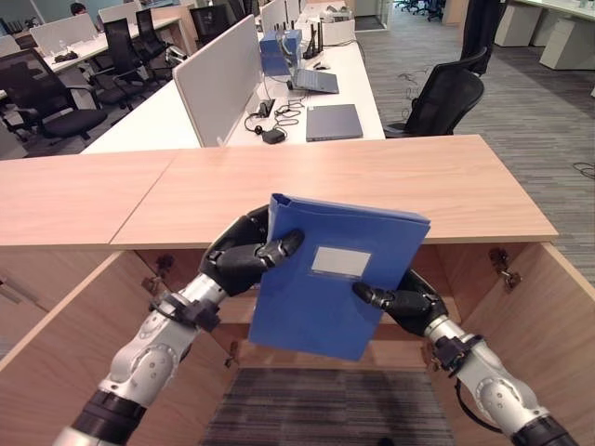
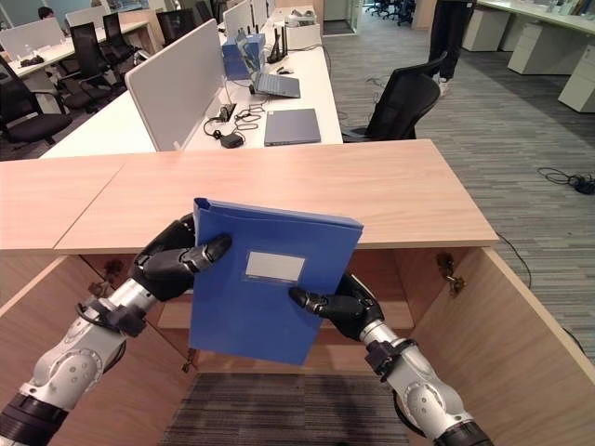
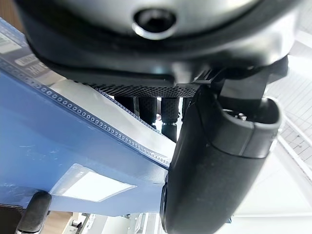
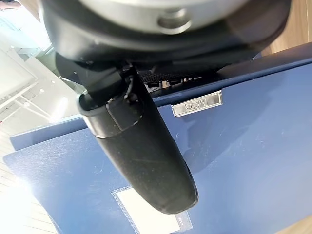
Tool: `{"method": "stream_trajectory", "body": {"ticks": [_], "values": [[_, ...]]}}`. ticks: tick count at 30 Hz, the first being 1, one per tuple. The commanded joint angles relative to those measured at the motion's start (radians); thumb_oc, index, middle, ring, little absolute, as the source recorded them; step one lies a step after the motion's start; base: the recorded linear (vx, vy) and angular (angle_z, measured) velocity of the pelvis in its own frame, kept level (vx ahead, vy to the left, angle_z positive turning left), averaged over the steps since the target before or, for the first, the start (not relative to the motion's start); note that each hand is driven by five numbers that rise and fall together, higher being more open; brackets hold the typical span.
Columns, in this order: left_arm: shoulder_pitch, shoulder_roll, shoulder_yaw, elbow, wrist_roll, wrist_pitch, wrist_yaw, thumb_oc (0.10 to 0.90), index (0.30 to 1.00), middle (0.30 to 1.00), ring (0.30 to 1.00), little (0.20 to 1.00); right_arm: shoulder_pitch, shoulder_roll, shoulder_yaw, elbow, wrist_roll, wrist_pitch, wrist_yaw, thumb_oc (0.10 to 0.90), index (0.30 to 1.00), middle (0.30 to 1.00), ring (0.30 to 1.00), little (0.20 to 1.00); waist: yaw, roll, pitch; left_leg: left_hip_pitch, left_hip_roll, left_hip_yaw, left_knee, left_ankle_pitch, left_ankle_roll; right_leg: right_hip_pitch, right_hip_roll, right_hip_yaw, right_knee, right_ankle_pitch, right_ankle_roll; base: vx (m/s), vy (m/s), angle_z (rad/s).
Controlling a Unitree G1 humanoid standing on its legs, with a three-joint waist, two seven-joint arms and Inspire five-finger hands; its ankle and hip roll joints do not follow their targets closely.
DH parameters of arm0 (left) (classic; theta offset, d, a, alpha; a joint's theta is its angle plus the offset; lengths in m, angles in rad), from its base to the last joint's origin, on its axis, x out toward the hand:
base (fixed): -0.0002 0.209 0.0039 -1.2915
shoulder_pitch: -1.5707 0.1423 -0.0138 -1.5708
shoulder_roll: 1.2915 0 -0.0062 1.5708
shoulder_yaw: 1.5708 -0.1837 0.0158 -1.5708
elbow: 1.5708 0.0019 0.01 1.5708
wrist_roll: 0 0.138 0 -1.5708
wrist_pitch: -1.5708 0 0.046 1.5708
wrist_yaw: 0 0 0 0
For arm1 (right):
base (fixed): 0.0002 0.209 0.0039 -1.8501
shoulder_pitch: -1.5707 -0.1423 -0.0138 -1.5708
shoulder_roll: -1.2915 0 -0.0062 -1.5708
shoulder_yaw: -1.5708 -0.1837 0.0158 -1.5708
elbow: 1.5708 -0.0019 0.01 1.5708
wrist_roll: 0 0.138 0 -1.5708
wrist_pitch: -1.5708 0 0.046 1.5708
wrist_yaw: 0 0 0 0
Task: Put the empty folder in the office cabinet
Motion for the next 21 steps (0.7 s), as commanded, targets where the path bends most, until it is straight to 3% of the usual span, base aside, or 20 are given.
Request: {"method": "stream_trajectory", "body": {"ticks": [1, 15, 21], "values": [[-0.178, -0.146, -0.142, -0.132, -0.065, -0.047, -0.093, 0.400, 0.300, 0.300, 0.300, 0.300, -0.336, 0.267, 0.114, -0.461, 0.114, -0.102, 0.199, 0.400, 0.300, 0.300, 0.300, 0.300, -0.026, -0.041, -0.023, 0.043, 0.015, -0.043, -0.002, -0.031, -0.053, 0.074, -0.033, 0.062, 0.026, -0.142, 0.094, 0.00, 0.001, -0.03], [-0.147, -0.152, -0.118, -0.135, -0.046, -0.051, -0.086, 0.400, 0.300, 0.300, 0.300, 0.300, -0.303, 0.212, 0.115, -0.437, 0.079, -0.078, 0.189, 0.400, 0.300, 0.300, 0.300, 0.300, -0.028, -0.042, -0.023, 0.041, 0.016, -0.044, -0.002, -0.031, -0.054, 0.073, -0.033, 0.060, 0.025, -0.142, 0.094, 0.00, 0.000, 0.00], [-0.119, -0.144, -0.096, -0.133, -0.032, -0.055, -0.091, 0.400, 0.300, 0.300, 0.300, 0.300, -0.268, 0.148, 0.116, -0.416, 0.043, -0.054, 0.198, 0.400, 0.300, 0.300, 0.300, 0.300, -0.027, -0.044, -0.023, 0.037, 0.018, -0.047, -0.002, -0.028, -0.056, 0.070, -0.033, 0.057, 0.025, -0.142, 0.095, 0.00, 0.000, 0.00]]}}
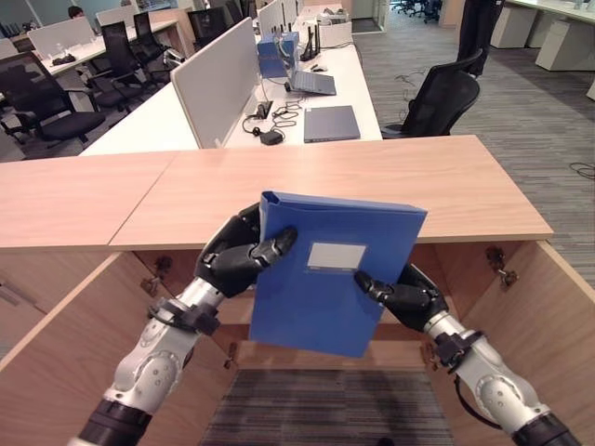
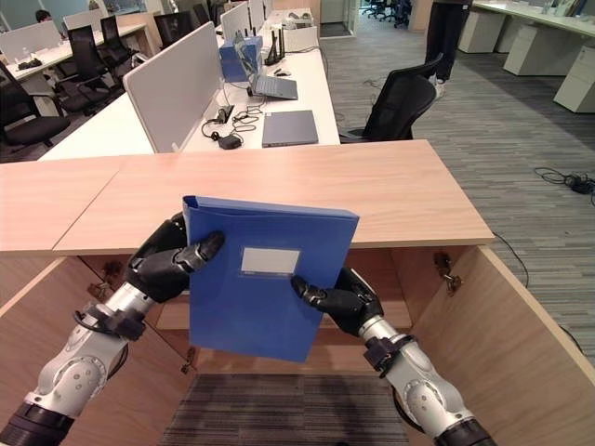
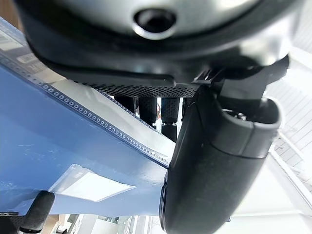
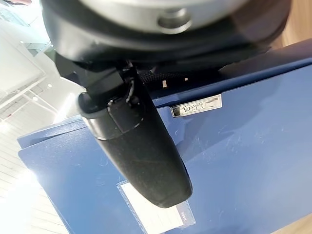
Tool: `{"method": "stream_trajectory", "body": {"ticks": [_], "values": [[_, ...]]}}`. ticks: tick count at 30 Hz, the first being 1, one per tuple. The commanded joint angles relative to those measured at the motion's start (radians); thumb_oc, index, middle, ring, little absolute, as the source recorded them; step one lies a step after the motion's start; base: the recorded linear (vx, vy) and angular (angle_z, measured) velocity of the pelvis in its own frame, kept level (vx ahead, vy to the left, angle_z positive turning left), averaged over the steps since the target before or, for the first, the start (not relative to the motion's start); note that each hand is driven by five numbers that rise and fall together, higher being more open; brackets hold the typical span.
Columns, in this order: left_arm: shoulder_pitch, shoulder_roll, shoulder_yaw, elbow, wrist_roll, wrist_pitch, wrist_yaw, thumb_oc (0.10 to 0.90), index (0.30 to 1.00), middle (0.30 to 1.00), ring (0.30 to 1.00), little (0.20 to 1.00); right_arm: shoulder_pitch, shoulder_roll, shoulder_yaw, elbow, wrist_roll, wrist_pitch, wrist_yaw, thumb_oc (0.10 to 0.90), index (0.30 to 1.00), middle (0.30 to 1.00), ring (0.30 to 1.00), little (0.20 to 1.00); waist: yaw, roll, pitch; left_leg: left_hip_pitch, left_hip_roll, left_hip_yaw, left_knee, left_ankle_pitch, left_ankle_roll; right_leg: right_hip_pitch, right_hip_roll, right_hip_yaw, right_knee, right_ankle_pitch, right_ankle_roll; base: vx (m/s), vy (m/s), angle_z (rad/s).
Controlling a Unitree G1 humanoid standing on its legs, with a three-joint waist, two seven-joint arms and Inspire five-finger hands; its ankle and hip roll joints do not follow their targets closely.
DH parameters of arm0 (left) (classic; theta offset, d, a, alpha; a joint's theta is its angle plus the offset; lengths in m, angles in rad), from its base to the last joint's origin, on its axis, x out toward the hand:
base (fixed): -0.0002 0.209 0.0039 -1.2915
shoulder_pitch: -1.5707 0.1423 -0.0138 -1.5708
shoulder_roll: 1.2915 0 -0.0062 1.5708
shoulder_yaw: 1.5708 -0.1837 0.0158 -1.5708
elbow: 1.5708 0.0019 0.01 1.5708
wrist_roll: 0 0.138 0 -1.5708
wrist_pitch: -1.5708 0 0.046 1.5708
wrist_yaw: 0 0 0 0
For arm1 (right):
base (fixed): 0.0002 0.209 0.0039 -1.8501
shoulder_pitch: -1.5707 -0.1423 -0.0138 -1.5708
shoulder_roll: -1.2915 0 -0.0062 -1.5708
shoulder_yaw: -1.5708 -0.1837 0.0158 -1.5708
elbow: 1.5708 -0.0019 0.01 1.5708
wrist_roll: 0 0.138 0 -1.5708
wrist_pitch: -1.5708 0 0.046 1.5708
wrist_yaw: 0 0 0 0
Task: Put the empty folder in the office cabinet
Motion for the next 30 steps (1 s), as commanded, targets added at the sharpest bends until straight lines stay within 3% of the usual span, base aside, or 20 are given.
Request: {"method": "stream_trajectory", "body": {"ticks": [1, 2, 3, 4, 8, 9, 10, 15, 23, 30], "values": [[-0.137, -0.083, -0.125, -0.125, -0.059, -0.017, -0.087, 0.400, 0.300, 0.300, 0.300, 0.300, -0.248, 0.142, 0.104, -0.374, 0.032, -0.022, 0.229, 0.400, 0.300, 0.300, 0.300, 0.300, -0.024, -0.045, -0.023, 0.036, 0.015, -0.049, -0.002, -0.028, -0.056, 0.071, -0.032, 0.051, 0.025, -0.139, 0.091, 0.00, 0.000, 0.00], [-0.132, -0.076, -0.121, -0.125, -0.048, -0.022, -0.085, 0.400, 0.300, 0.300, 0.300, 0.300, -0.242, 0.125, 0.101, -0.370, 0.025, -0.018, 0.232, 0.400, 0.300, 0.300, 0.300, 0.300, -0.024, -0.046, -0.023, 0.035, 0.015, -0.049, -0.002, -0.028, -0.056, 0.071, -0.032, 0.052, 0.025, -0.138, 0.091, 0.00, 0.000, 0.00], [-0.132, -0.076, -0.121, -0.125, -0.048, -0.022, -0.085, 0.444, 0.366, 0.366, 0.366, 0.366, -0.242, 0.125, 0.101, -0.370, 0.025, -0.018, 0.233, 0.400, 0.300, 0.300, 0.300, 0.300, -0.024, -0.046, -0.023, 0.036, 0.015, -0.049, -0.002, -0.028, -0.056, 0.071, -0.032, 0.052, 0.025, -0.138, 0.091, 0.00, 0.000, 0.00], [-0.107, -0.036, -0.106, -0.115, 0.017, -0.041, -0.070, 0.800, 0.900, 0.900, 0.900, 0.900, -0.220, 0.033, 0.091, -0.352, -0.052, 0.011, 0.238, 0.400, 0.300, 0.300, 0.300, 0.300, -0.021, -0.049, -0.024, 0.033, 0.015, -0.050, -0.002, -0.028, -0.058, 0.073, -0.032, 0.050, 0.022, -0.138, 0.092, 0.00, 0.000, 0.00], [-0.073, -0.013, -0.085, -0.095, 0.125, -0.069, -0.041, 0.800, 0.900, 0.900, 0.900, 0.900, -0.180, -0.026, 0.059, -0.312, -0.105, 0.019, 0.221, 0.400, 0.300, 0.300, 0.300, 0.300, -0.019, -0.054, -0.024, 0.027, 0.014, -0.053, -0.002, -0.025, -0.059, 0.071, -0.033, 0.049, 0.019, -0.134, 0.093, 0.00, 0.000, 0.00], [-0.012, -0.031, -0.031, -0.072, 0.295, -0.095, -0.006, 0.800, 0.900, 0.900, 0.900, 0.900, -0.115, -0.082, -0.018, -0.287, -0.212, 0.024, 0.216, 0.400, 0.300, 0.300, 0.300, 0.300, -0.013, -0.060, -0.024, 0.019, 0.017, -0.056, -0.002, -0.023, -0.061, 0.069, -0.034, 0.047, 0.016, -0.134, 0.094, 0.00, 0.000, 0.00], [0.006, -0.024, -0.020, -0.059, 0.354, -0.096, -0.005, 0.800, 0.900, 0.900, 0.900, 0.900, -0.097, -0.099, -0.050, -0.279, -0.256, 0.025, 0.212, 0.400, 0.300, 0.300, 0.300, 0.300, -0.013, -0.061, -0.023, 0.017, 0.017, -0.056, -0.002, -0.024, -0.061, 0.068, -0.035, 0.045, 0.015, -0.134, 0.095, 0.01, -0.032, 0.01], [0.119, -0.029, 0.034, 0.021, 0.514, -0.112, -0.050, 0.800, 0.900, 0.900, 0.900, 0.900, 0.003, -0.126, -0.138, -0.221, -0.389, 0.032, 0.225, 0.400, 0.300, 0.300, 0.300, 0.300, -0.006, -0.064, -0.021, 0.010, 0.017, -0.054, -0.002, -0.026, -0.062, 0.063, -0.038, 0.040, 0.012, -0.130, 0.099, 0.01, -0.008, 0.03], [0.239, 0.024, 0.028, 0.193, 0.799, -0.169, -0.084, 0.800, 0.900, 0.900, 0.900, 0.900, 0.138, -0.092, -0.197, -0.058, -0.466, 0.044, 0.245, 0.400, 0.300, 0.300, 0.300, 0.300, -0.001, -0.057, -0.010, -0.003, 0.017, -0.058, -0.002, -0.024, -0.065, 0.055, -0.039, 0.031, 0.014, -0.131, 0.103, 0.01, -0.008, 0.05], [0.299, -0.088, 0.011, 0.486, 0.943, -0.156, -0.025, 0.800, 0.900, 0.900, 0.900, 0.900, 0.200, 0.022, -0.227, 0.072, -0.470, 0.047, 0.212, 0.400, 0.300, 0.300, 0.300, 0.300, 0.004, -0.050, -0.001, -0.017, 0.016, -0.068, -0.002, -0.019, -0.065, 0.051, -0.036, 0.021, 0.018, -0.136, 0.099, 0.00, -0.004, 0.02]]}}
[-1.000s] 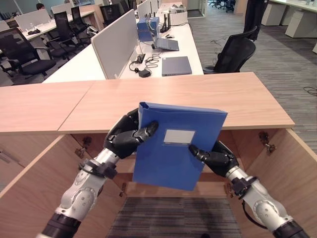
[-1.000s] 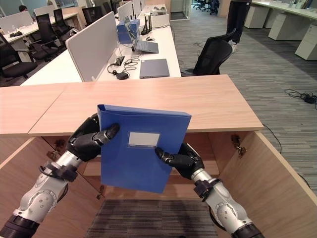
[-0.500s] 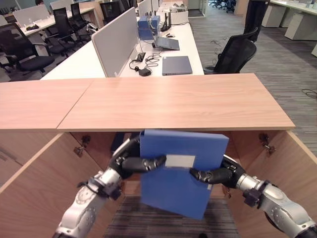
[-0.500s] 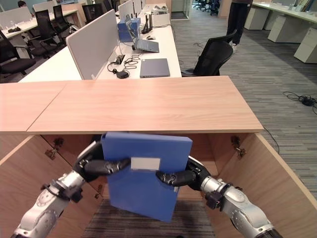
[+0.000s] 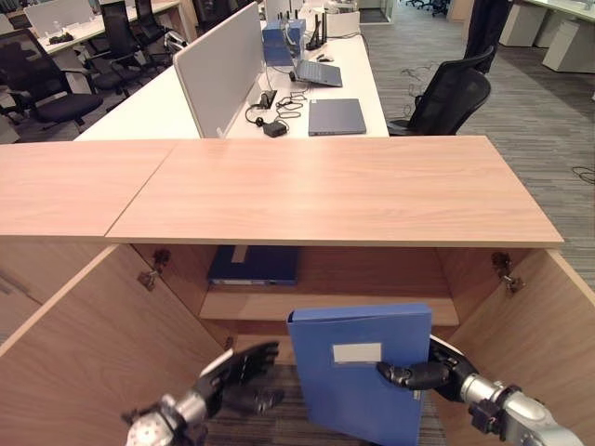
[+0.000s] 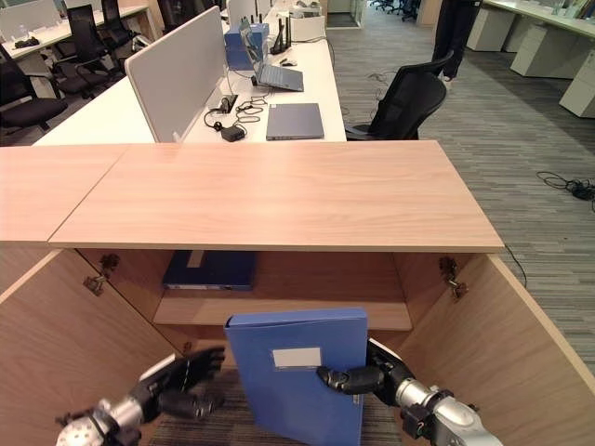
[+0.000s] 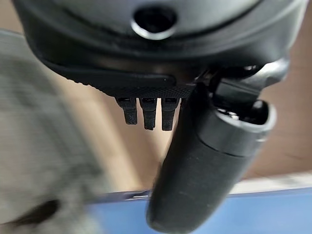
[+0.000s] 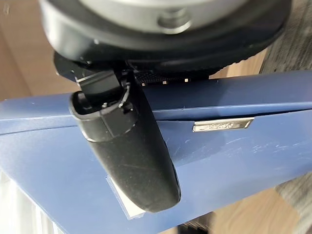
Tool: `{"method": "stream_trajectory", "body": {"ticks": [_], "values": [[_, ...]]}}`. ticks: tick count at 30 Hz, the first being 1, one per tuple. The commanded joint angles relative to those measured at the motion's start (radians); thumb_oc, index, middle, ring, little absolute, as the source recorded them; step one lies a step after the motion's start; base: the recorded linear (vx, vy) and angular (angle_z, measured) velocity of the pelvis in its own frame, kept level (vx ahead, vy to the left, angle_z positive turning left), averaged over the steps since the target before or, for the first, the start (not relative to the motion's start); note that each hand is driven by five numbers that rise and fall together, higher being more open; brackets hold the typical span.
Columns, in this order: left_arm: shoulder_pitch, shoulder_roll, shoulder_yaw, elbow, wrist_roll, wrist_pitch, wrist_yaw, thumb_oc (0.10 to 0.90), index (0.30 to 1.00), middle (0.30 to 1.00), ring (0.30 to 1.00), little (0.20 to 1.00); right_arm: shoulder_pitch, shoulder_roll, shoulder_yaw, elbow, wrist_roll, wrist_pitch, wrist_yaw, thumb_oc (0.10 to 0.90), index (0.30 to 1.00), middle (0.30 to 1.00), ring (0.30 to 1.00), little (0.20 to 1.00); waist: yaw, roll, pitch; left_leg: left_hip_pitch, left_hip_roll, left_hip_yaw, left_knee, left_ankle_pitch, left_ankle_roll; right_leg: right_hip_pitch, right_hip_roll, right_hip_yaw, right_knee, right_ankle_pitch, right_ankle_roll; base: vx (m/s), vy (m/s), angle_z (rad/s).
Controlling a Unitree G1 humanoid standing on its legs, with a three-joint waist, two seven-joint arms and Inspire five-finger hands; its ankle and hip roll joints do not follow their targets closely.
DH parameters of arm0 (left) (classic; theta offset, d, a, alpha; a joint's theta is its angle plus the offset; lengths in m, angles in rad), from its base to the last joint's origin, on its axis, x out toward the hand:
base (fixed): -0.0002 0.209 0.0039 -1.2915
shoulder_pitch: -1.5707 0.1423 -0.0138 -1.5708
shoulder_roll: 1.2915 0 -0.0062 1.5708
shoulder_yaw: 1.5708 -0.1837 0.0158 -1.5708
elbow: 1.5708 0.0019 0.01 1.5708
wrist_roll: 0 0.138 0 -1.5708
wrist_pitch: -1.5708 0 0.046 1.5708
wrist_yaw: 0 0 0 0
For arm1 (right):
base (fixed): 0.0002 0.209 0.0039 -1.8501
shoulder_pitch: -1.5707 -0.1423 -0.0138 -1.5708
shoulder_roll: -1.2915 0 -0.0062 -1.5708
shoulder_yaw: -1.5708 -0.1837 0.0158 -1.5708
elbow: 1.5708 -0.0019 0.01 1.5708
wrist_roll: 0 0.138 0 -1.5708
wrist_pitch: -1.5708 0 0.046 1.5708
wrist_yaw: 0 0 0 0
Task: Put the empty folder in the office cabinet
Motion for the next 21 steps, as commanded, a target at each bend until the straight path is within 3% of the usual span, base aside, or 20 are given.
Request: {"method": "stream_trajectory", "body": {"ticks": [1, 3, 5, 6, 9, 10, 13, 21], "values": [[-0.090, 0.011, 0.022, -0.035, 0.047, -0.076, 0.042, 0.800, 0.900, 0.900, 0.900, 0.900, -0.082, 0.046, -0.021, -0.075, 0.074, -0.076, 0.017, 0.400, 0.300, 0.300, 0.300, 0.300, 0.004, -0.023, 0.002, 0.021, 0.011, -0.041, -0.002, -0.014, -0.063, 0.063, -0.034, 0.050, 0.017, -0.124, 0.088, 0.01, -0.009, 0.06], [-0.105, -0.056, 0.022, 0.100, 0.083, -0.071, 0.095, 0.800, 0.900, 0.900, 0.900, 0.900, -0.076, 0.145, -0.037, -0.005, 0.173, -0.079, -0.028, 0.400, 0.300, 0.300, 0.300, 0.300, 0.004, -0.019, 0.004, 0.018, 0.009, -0.043, -0.002, -0.013, -0.061, 0.062, -0.032, 0.049, 0.017, -0.128, 0.084, 0.01, -0.008, 0.12], [-0.121, -0.081, 0.019, 0.164, 0.089, -0.072, 0.125, 0.800, 0.900, 0.900, 0.900, 0.900, -0.088, 0.187, -0.033, 0.037, 0.234, -0.088, -0.054, 0.400, 0.300, 0.300, 0.300, 0.300, 0.004, -0.019, 0.005, 0.017, 0.009, -0.042, -0.002, -0.013, -0.062, 0.061, -0.032, 0.049, 0.017, -0.128, 0.083, 0.01, 0.000, 0.11], [-0.137, -0.123, 0.030, 0.240, 0.107, -0.075, 0.193, 0.800, 0.900, 0.900, 0.900, 0.900, -0.085, 0.251, -0.036, 0.069, 0.285, -0.109, -0.092, 0.400, 0.300, 0.300, 0.300, 0.300, 0.005, -0.018, 0.006, 0.017, 0.009, -0.044, -0.002, -0.013, -0.062, 0.058, -0.030, 0.048, 0.018, -0.129, 0.080, 0.02, -0.005, 0.05], [-0.163, -0.162, 0.044, 0.331, 0.123, -0.082, 0.274, 0.800, 0.900, 0.900, 0.900, 0.900, -0.080, 0.302, -0.042, 0.088, 0.351, -0.129, -0.123, 0.400, 0.300, 0.300, 0.300, 0.300, 0.004, -0.019, 0.007, 0.015, 0.008, -0.048, -0.002, -0.013, -0.062, 0.059, -0.029, 0.044, 0.018, -0.131, 0.078, 0.02, -0.012, 0.05], [-0.172, -0.206, 0.054, 0.398, 0.098, -0.074, 0.321, 0.800, 0.900, 0.900, 0.900, 0.900, -0.092, 0.360, -0.062, 0.127, 0.427, -0.160, -0.168, 0.400, 0.300, 0.300, 0.300, 0.300, 0.005, -0.018, 0.007, 0.014, 0.008, -0.051, -0.002, -0.014, -0.063, 0.059, -0.027, 0.041, 0.018, -0.135, 0.075, 0.02, -0.017, 0.05], [-0.194, -0.236, 0.014, 0.472, 0.123, -0.078, 0.388, 0.800, 0.900, 0.900, 0.900, 0.900, -0.181, 0.460, -0.120, 0.219, 0.581, -0.250, -0.271, 0.400, 0.300, 0.300, 0.300, 0.300, 0.008, -0.009, 0.015, 0.012, 0.007, -0.060, -0.002, -0.015, -0.064, 0.061, -0.023, 0.036, 0.021, -0.141, 0.072, 0.02, -0.014, 0.09], [-0.195, -0.229, -0.055, 0.464, 0.135, -0.077, 0.396, 0.800, 0.900, 0.900, 0.900, 0.900, -0.402, 0.484, -0.258, 0.376, 0.702, -0.383, -0.395, 0.400, 0.300, 0.300, 0.300, 0.300, 0.041, 0.018, 0.035, -0.001, 0.007, -0.074, -0.002, -0.011, -0.064, 0.053, -0.025, 0.021, 0.030, -0.150, 0.069, 0.01, -0.001, 0.07]]}}
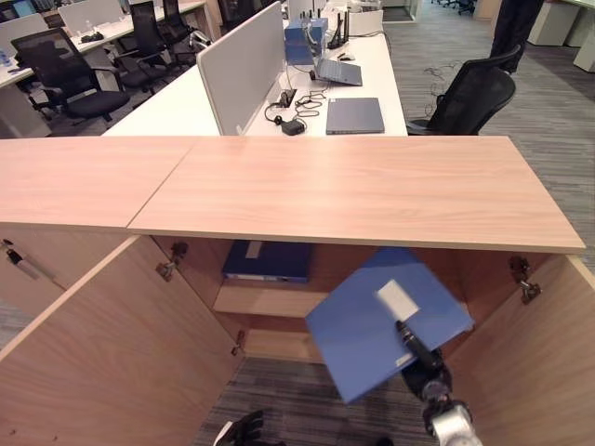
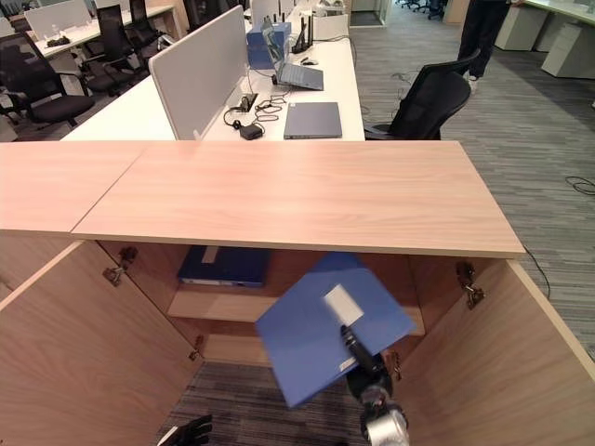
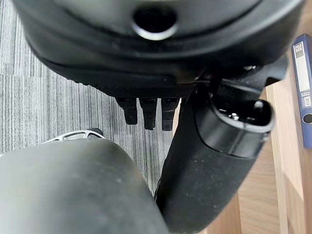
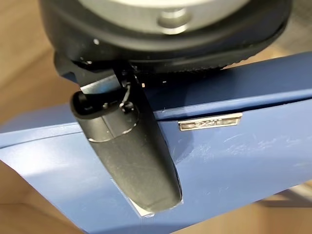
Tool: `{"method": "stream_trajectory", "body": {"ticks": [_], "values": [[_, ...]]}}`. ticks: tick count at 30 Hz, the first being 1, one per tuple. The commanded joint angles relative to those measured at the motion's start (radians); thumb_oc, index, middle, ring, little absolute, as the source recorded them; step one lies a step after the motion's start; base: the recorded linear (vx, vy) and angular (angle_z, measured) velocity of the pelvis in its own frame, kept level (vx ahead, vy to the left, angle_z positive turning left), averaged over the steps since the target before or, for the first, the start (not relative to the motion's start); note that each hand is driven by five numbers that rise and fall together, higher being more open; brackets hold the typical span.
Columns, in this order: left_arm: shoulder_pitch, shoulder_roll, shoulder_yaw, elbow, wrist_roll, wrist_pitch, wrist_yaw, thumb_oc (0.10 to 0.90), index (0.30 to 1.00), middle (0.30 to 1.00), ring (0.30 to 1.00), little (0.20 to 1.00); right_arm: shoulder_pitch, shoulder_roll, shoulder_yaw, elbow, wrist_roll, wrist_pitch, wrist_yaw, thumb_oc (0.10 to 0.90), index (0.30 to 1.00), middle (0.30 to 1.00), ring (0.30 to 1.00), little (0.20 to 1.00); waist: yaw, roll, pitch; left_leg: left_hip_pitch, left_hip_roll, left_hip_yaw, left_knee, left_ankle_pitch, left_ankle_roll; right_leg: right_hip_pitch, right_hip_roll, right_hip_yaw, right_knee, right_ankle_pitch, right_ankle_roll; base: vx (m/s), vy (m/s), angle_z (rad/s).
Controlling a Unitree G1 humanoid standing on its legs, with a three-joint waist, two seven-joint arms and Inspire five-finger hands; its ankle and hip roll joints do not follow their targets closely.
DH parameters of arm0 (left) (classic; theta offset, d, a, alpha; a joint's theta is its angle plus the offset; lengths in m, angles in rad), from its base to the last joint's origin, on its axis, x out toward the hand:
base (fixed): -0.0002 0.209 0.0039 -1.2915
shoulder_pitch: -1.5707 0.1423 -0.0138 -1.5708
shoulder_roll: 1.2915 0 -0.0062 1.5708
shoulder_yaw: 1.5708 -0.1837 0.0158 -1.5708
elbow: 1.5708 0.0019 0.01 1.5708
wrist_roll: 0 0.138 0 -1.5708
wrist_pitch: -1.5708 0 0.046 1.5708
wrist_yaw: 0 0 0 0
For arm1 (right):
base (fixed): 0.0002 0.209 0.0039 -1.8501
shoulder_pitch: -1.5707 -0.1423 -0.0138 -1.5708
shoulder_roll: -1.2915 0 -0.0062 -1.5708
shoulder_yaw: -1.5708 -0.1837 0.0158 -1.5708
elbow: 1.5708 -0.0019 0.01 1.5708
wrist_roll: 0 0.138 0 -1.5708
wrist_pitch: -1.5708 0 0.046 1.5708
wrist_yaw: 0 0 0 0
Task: Put the empty folder in the office cabinet
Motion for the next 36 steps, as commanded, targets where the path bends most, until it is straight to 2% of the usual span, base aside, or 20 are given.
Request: {"method": "stream_trajectory", "body": {"ticks": [1, 8, 11, 14, 15, 17, 20, 23, 25, 26, 30, 31, 33, 34, 36], "values": [[-0.079, 0.075, -0.039, -0.027, 0.005, -0.054, 0.010, 0.800, 0.900, 0.900, 0.900, 0.900, -0.200, 0.029, -0.112, -0.040, 0.070, -0.132, 0.005, 0.400, 0.300, 0.300, 0.300, 0.300, 0.019, -0.007, 0.048, 0.037, 0.008, -0.022, -0.002, -0.028, -0.070, 0.056, -0.022, 0.068, 0.033, -0.149, 0.071, 0.00, 0.005, 0.08], [-0.081, 0.105, -0.067, -0.069, -0.030, -0.057, 0.000, 0.800, 0.900, 0.900, 0.900, 0.900, -0.372, -0.026, -0.256, 0.072, 0.157, -0.226, -0.064, 0.400, 0.300, 0.300, 0.300, 0.300, 0.047, 0.021, 0.069, 0.000, 0.006, -0.046, -0.002, -0.019, -0.068, 0.023, -0.028, 0.048, 0.051, -0.159, 0.071, -0.01, 0.002, 0.10], [-0.092, 0.129, -0.085, -0.092, -0.041, -0.060, -0.004, 0.800, 0.900, 0.900, 0.900, 0.900, -0.480, -0.094, -0.304, 0.129, 0.191, -0.262, -0.093, 0.400, 0.300, 0.300, 0.300, 0.300, 0.065, 0.041, 0.086, -0.026, 0.002, -0.058, -0.002, -0.012, -0.068, -0.007, -0.035, 0.040, 0.068, -0.164, 0.071, -0.03, 0.008, 0.18], [-0.099, 0.141, -0.095, -0.107, -0.051, -0.063, -0.009, 0.800, 0.900, 0.900, 0.900, 0.900, -0.540, -0.129, -0.323, 0.167, 0.207, -0.269, -0.100, 0.400, 0.300, 0.300, 0.300, 0.300, 0.076, 0.055, 0.097, -0.041, 0.001, -0.063, -0.002, -0.008, -0.068, -0.029, -0.040, 0.037, 0.078, -0.166, 0.072, -0.05, 0.010, 0.13], [-0.107, 0.157, -0.111, -0.124, -0.066, -0.067, -0.017, 0.800, 0.900, 0.900, 0.900, 0.900, -0.606, -0.169, -0.325, 0.211, 0.220, -0.272, -0.106, 0.400, 0.300, 0.300, 0.300, 0.300, 0.086, 0.070, 0.110, -0.059, -0.001, -0.066, 0.000, -0.003, -0.068, -0.056, -0.046, 0.037, 0.091, -0.167, 0.073, -0.07, 0.013, 0.01], [-0.113, 0.162, -0.117, -0.138, -0.073, -0.067, -0.024, 0.800, 0.900, 0.900, 0.900, 0.900, -0.647, -0.205, -0.325, 0.248, 0.230, -0.266, -0.107, 0.400, 0.300, 0.300, 0.300, 0.300, 0.094, 0.079, 0.115, -0.073, -0.002, -0.066, 0.002, 0.000, -0.068, -0.076, -0.049, 0.038, 0.103, -0.171, 0.074, -0.04, 0.003, 0.00], [-0.118, 0.197, -0.156, -0.200, -0.086, -0.079, -0.050, 0.800, 0.900, 0.900, 0.900, 0.900, -0.775, -0.279, -0.315, 0.337, 0.251, -0.245, -0.110, 0.400, 0.300, 0.300, 0.300, 0.300, 0.119, 0.116, 0.139, -0.112, -0.006, -0.061, 0.012, 0.009, -0.068, -0.143, -0.063, 0.049, 0.142, -0.176, 0.078, -0.05, 0.019, 0.01], [-0.124, 0.209, -0.168, -0.226, -0.106, -0.081, -0.062, 0.800, 0.900, 0.900, 0.900, 0.900, -0.847, -0.317, -0.306, 0.385, 0.267, -0.235, -0.106, 0.400, 0.300, 0.300, 0.300, 0.300, 0.137, 0.132, 0.146, -0.144, -0.006, -0.053, 0.030, 0.011, -0.068, -0.187, -0.076, 0.055, 0.168, -0.182, 0.080, -0.03, 0.010, -0.04], [-0.126, 0.224, -0.183, -0.249, -0.128, -0.082, -0.075, 0.800, 0.900, 0.900, 0.900, 0.900, -0.926, -0.379, -0.300, 0.441, 0.284, -0.226, -0.110, 0.400, 0.300, 0.300, 0.300, 0.300, 0.151, 0.153, 0.155, -0.193, -0.006, -0.050, 0.058, 0.006, -0.070, -0.242, -0.093, 0.064, 0.201, -0.189, 0.084, -0.01, -0.003, -0.02], [-0.128, 0.224, -0.184, -0.251, -0.129, -0.080, -0.076, 0.800, 0.900, 0.900, 0.900, 0.900, -0.932, -0.385, -0.300, 0.449, 0.287, -0.223, -0.108, 0.400, 0.300, 0.300, 0.300, 0.300, 0.154, 0.152, 0.151, -0.196, -0.007, -0.051, 0.061, -0.002, -0.072, -0.248, -0.095, 0.066, 0.209, -0.201, 0.086, 0.00, 0.000, 0.00], [-0.135, 0.250, -0.210, -0.250, -0.132, -0.087, -0.093, 0.800, 0.900, 0.900, 0.900, 0.900, -1.031, -0.468, -0.264, 0.508, 0.294, -0.203, -0.103, 0.400, 0.300, 0.300, 0.300, 0.300, 0.171, 0.177, 0.160, -0.264, -0.007, -0.049, 0.111, -0.015, -0.074, -0.331, -0.127, 0.080, 0.272, -0.217, 0.089, 0.01, 0.020, 0.00], [-0.139, 0.260, -0.215, -0.252, -0.136, -0.086, -0.099, 0.800, 0.900, 0.900, 0.900, 0.900, -1.069, -0.511, -0.254, 0.525, 0.290, -0.198, -0.108, 0.400, 0.300, 0.300, 0.300, 0.300, 0.174, 0.188, 0.159, -0.294, -0.009, -0.049, 0.131, -0.022, -0.074, -0.375, -0.142, 0.091, 0.309, -0.225, 0.090, 0.01, 0.038, -0.07], [-0.146, 0.272, -0.222, -0.255, -0.135, -0.088, -0.103, 0.800, 0.900, 0.900, 0.900, 0.900, -1.089, -0.531, -0.244, 0.532, 0.293, -0.192, -0.104, 0.400, 0.300, 0.300, 0.300, 0.300, 0.178, 0.194, 0.161, -0.313, -0.009, -0.049, 0.144, -0.027, -0.074, -0.406, -0.150, 0.093, 0.335, -0.230, 0.090, 0.01, 0.044, 0.00], [-0.144, 0.285, -0.221, -0.259, -0.141, -0.090, -0.106, 0.800, 0.900, 0.900, 0.900, 0.900, -1.128, -0.578, -0.215, 0.544, 0.284, -0.189, -0.106, 0.400, 0.300, 0.300, 0.300, 0.300, 0.179, 0.202, 0.163, -0.343, -0.013, -0.052, 0.166, -0.035, -0.073, -0.462, -0.165, 0.106, 0.393, -0.240, 0.091, 0.01, 0.050, 0.06], [-0.145, 0.287, -0.217, -0.260, -0.146, -0.087, -0.107, 0.800, 0.900, 0.900, 0.900, 0.900, -1.145, -0.593, -0.203, 0.552, 0.279, -0.182, -0.107, 0.400, 0.300, 0.300, 0.300, 0.300, 0.182, 0.204, 0.157, -0.363, -0.016, -0.047, 0.177, -0.041, -0.072, -0.492, -0.175, 0.113, 0.420, -0.250, 0.093, 0.02, 0.032, 0.11]]}}
